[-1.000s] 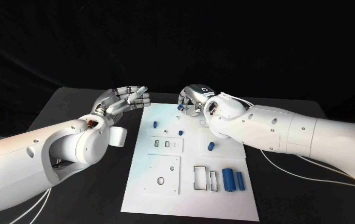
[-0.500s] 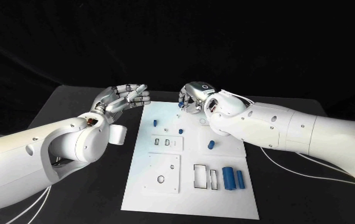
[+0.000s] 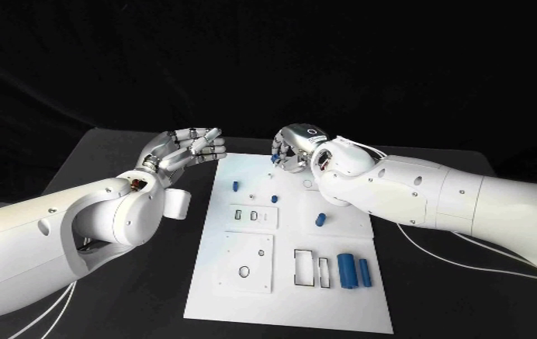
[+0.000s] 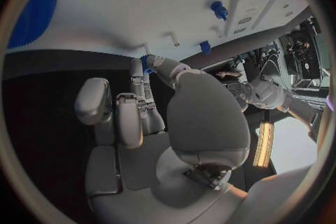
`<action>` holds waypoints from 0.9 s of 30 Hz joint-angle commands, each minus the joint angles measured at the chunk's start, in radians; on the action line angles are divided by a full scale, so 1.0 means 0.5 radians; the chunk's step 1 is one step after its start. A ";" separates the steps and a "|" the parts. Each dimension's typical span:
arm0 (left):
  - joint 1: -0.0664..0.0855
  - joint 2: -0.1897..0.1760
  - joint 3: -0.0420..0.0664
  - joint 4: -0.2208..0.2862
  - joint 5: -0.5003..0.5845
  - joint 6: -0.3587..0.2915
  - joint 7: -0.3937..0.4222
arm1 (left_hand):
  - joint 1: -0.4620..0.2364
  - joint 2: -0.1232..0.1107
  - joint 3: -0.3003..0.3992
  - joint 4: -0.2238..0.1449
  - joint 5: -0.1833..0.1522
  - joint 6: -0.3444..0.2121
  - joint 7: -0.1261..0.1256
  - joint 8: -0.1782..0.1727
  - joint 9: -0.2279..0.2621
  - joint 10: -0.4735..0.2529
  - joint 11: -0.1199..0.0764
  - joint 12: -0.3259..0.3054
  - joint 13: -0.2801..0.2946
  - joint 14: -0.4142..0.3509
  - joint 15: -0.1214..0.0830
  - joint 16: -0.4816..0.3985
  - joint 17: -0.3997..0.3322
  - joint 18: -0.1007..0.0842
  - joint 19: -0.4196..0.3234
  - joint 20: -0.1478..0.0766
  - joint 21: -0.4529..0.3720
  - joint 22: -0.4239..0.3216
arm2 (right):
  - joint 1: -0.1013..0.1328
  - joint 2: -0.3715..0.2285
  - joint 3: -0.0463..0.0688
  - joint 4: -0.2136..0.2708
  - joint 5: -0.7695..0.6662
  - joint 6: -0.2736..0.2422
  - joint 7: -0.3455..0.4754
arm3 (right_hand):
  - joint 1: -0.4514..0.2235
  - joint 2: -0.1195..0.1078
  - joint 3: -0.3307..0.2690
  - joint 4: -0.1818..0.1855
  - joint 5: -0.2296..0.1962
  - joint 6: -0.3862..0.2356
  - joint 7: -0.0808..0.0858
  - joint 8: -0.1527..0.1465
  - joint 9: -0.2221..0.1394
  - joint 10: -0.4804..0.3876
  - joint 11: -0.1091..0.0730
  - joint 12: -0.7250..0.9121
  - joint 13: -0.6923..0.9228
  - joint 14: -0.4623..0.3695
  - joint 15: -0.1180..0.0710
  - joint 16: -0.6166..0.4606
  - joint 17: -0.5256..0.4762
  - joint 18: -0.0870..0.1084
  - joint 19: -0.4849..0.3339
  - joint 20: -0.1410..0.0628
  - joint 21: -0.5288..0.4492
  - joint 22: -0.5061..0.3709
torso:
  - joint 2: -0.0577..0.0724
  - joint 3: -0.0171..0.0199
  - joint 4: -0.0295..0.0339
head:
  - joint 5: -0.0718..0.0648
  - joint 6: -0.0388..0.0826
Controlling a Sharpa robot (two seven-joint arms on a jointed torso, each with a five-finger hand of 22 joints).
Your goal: Assemble the parts on the task board
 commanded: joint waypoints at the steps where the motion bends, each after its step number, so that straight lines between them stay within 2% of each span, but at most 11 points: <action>1: 0.003 0.002 0.002 -0.003 0.003 0.010 0.008 | -0.004 0.017 -0.012 -0.002 -0.010 -0.013 0.061 -0.009 -0.003 0.016 0.002 -0.013 0.002 0.012 0.009 -0.011 -0.001 0.020 -0.011 -0.004 -0.015 -0.004 | -0.018 -0.006 -0.014 0.014 -0.033 0.085 -0.025 | 0.004 -0.021 0.012 0.000 0.003 0.013 -0.003 0.037 0.166 -0.015 0.006 -0.012 0.002 0.109 -0.004 0.003 0.000 -0.033 -0.011 0.002 0.000 -0.001 | 0.002 -0.0032 0.005 | 0.001 0.000; 14: 0.004 0.001 0.002 -0.011 0.003 0.015 0.007 | -0.003 0.017 -0.013 -0.002 -0.010 -0.014 0.061 -0.009 -0.003 0.016 0.002 -0.015 0.002 0.012 0.009 -0.013 -0.001 0.020 -0.012 -0.004 -0.016 -0.005 | -0.019 -0.029 -0.013 0.036 -0.040 0.043 -0.031 | 0.005 -0.020 0.015 -0.001 0.007 0.014 -0.003 0.037 0.168 -0.014 0.006 -0.012 0.003 0.108 -0.004 0.003 -0.001 -0.033 -0.012 0.002 0.000 -0.001 | 0.005 -0.0079 0.005 | 0.006 0.006; 21: 0.004 0.000 0.002 -0.014 0.003 0.016 0.006 | -0.003 0.017 -0.013 -0.002 -0.010 -0.014 0.061 -0.009 -0.003 0.016 0.002 -0.015 0.002 0.012 0.009 -0.013 -0.001 0.020 -0.012 -0.004 -0.016 -0.005 | -0.019 -0.045 -0.013 0.060 -0.042 0.039 -0.030 | 0.005 -0.021 0.016 -0.001 0.009 0.014 -0.003 0.038 0.169 -0.013 0.006 -0.012 0.004 0.108 -0.003 0.003 -0.001 -0.033 -0.012 0.003 0.000 0.000 | 0.006 -0.0105 0.012 | 0.002 0.007; 27: 0.004 0.001 0.002 -0.018 0.003 0.018 0.006 | -0.003 0.017 -0.016 -0.002 -0.010 -0.015 0.062 -0.009 -0.003 0.016 0.003 -0.018 0.002 0.012 0.010 -0.015 -0.001 0.020 -0.015 -0.003 -0.018 -0.007 | -0.020 -0.054 -0.013 0.081 -0.053 0.032 -0.031 | 0.005 -0.022 0.018 -0.002 0.012 0.015 -0.002 0.038 0.171 -0.012 0.006 -0.012 0.006 0.108 -0.003 0.003 -0.002 -0.033 -0.013 0.003 0.000 0.000 | 0.008 -0.0112 0.012 | 0.004 0.007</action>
